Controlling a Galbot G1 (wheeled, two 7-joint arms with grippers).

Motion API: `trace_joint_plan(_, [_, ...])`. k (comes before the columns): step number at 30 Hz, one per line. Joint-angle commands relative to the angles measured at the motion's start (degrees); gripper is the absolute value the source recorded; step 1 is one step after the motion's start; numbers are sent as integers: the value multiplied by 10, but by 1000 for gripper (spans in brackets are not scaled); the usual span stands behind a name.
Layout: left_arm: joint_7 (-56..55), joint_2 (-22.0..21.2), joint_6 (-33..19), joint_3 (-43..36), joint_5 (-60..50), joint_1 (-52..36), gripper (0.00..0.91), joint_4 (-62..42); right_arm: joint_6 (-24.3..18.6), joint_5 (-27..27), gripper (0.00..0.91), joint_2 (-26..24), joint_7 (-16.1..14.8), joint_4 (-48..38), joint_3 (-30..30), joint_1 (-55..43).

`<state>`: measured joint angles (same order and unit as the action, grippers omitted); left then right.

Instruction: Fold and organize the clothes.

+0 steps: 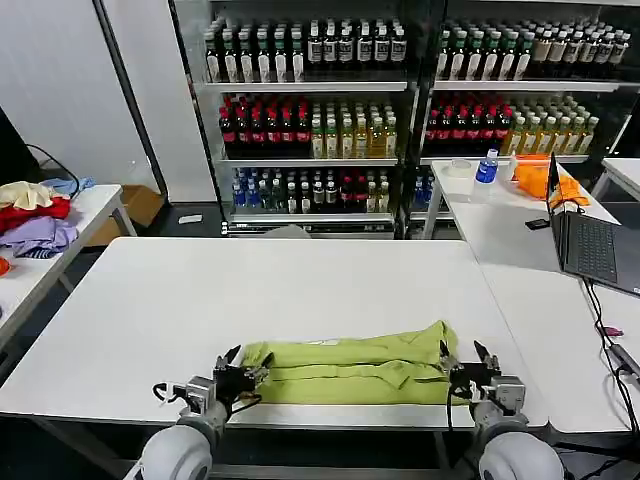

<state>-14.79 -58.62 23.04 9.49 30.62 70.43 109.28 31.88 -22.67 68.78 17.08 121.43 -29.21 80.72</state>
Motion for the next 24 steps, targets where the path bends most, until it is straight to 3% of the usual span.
trace_joint_plan(1, [-47,-48,13,-5,34,21,907,13,-1,8,907,0,-2,15,-16,22])
trace_joint_plan(4, [-51,-54,15,-6,33,17,907,4,-1,8,907,1,-2,19,-16,26])
trace_joint_plan(5, [-50,-54,16,-5,34,16,292,2,0,8,907,0,-2,23,-16,29])
trace_joint_plan(7, [-50,-53,15,-6,39,15,50,-1,0,8,907,0,0,27,-15,29])
trace_joint_plan(24, [-44,-59,-10,12,74,47,20,10,-1,0,907,4,8,31,-14,25])
